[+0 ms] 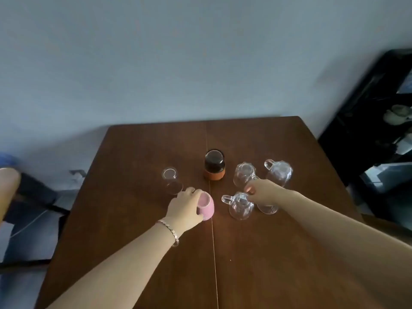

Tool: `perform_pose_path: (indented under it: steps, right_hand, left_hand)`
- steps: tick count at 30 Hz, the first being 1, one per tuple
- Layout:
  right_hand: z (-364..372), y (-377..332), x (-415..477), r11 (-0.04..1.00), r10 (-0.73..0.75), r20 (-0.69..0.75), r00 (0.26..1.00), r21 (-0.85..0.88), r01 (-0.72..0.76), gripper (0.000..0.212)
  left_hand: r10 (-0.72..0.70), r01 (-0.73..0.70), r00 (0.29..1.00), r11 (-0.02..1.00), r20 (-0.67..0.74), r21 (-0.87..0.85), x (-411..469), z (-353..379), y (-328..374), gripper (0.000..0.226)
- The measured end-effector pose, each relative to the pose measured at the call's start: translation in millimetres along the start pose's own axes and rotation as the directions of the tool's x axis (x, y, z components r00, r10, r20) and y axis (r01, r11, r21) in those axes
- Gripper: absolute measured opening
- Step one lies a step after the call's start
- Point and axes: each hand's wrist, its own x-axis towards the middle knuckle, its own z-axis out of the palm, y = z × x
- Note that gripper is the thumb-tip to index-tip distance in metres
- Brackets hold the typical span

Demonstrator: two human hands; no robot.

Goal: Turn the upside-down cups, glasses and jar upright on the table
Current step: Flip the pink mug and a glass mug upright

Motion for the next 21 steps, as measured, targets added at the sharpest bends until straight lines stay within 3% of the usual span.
perform_pose_path:
  steps: [3, 6, 10, 13, 15, 18, 21]
  right_hand:
    - [11, 8, 6, 0.998, 0.023, -0.011, 1.000, 0.050, -0.022, 0.044]
    - [22, 12, 13, 0.997, 0.025, -0.005, 1.000, 0.073, -0.024, 0.044]
    - [34, 22, 21, 0.988, 0.055, 0.015, 0.998, 0.146, -0.057, 0.057]
    - [42, 25, 29, 0.985, 0.065, 0.007, 0.998, 0.160, -0.066, 0.065]
    - [47, 22, 38, 0.988, 0.087, -0.048, 0.995, 0.136, -0.079, 0.074]
    - [53, 14, 57, 0.991, 0.120, -0.084, 0.989, 0.073, -0.114, 0.082]
    - [60, 4, 73, 0.989, 0.146, -0.037, 0.989, -0.032, -0.147, 0.086]
  left_hand:
    - [0.079, -0.075, 0.997, 0.979, -0.012, 0.187, 23, 14, 5, 0.073]
    - [0.103, -0.132, 0.989, 0.937, 0.106, 0.324, 51, 25, 15, 0.071]
    - [-0.053, -0.020, 0.979, 0.936, 0.199, 0.350, 73, 32, 9, 0.072]
    - [-0.023, -0.029, 0.988, 0.943, 0.152, 0.332, 72, 31, 1, 0.071]
    - [-0.016, -0.002, 0.997, 0.969, 0.070, 0.248, 62, 30, -6, 0.073]
    - [-0.134, 0.132, 0.990, 0.990, -0.038, -0.054, 36, 23, -13, 0.073]
    - [-0.299, 0.267, 0.954, 0.890, -0.032, -0.370, 8, 18, -19, 0.067]
